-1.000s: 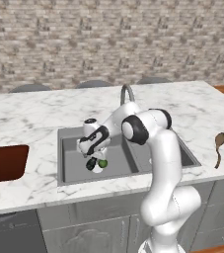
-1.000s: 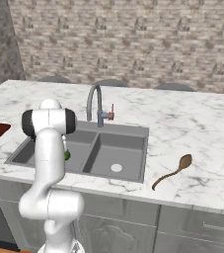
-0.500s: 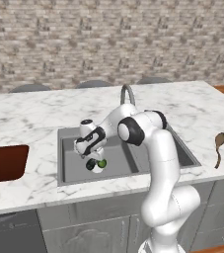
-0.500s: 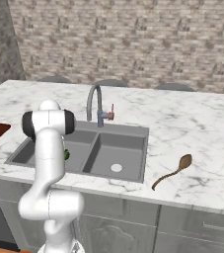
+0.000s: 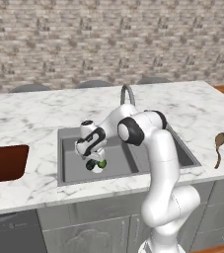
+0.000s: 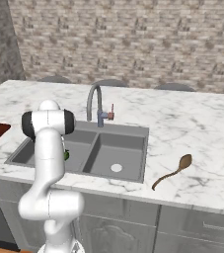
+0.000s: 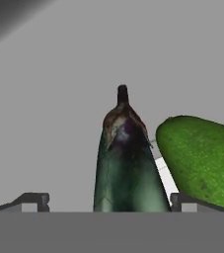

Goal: Pick up all produce items and place them in the sink. Turn on the sink faucet to wash them. Then turn the sink off and put them in the tray.

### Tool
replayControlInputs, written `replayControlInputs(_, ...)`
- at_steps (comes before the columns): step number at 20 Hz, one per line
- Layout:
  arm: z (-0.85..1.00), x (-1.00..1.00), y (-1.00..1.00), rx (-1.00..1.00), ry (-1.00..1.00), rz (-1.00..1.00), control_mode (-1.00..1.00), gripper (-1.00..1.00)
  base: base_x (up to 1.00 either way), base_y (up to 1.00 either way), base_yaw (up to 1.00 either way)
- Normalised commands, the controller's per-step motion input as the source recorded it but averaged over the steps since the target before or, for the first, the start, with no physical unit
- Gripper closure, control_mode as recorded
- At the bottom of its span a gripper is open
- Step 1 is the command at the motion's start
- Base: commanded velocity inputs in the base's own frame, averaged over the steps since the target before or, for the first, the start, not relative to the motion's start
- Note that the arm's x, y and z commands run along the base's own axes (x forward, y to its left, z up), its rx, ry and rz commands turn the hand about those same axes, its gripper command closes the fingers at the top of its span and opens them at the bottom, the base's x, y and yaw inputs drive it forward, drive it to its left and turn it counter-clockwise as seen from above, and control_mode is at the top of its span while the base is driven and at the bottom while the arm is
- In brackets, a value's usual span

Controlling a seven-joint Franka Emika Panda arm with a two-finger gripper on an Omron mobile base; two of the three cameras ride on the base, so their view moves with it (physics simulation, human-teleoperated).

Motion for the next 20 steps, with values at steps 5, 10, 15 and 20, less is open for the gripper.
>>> replayControlInputs(5, -0.37, 0.0, 0.0, 0.0, 0.0, 0.0, -1.0, -1.0, 0.0, 0.0, 0.0)
replayControlInputs(10, -0.29, -0.24, -0.01, 0.03, 0.0, -0.03, -1.0, -1.0, 0.0, 0.0, 0.0)
replayControlInputs(15, -0.24, -0.5, -0.1, 0.04, 0.03, -0.07, -1.0, -1.0, 0.0, 0.0, 0.0)
replayControlInputs(20, -0.26, -0.16, -0.07, 0.0, 0.01, -0.02, -1.0, -1.0, 0.0, 0.0, 0.0)
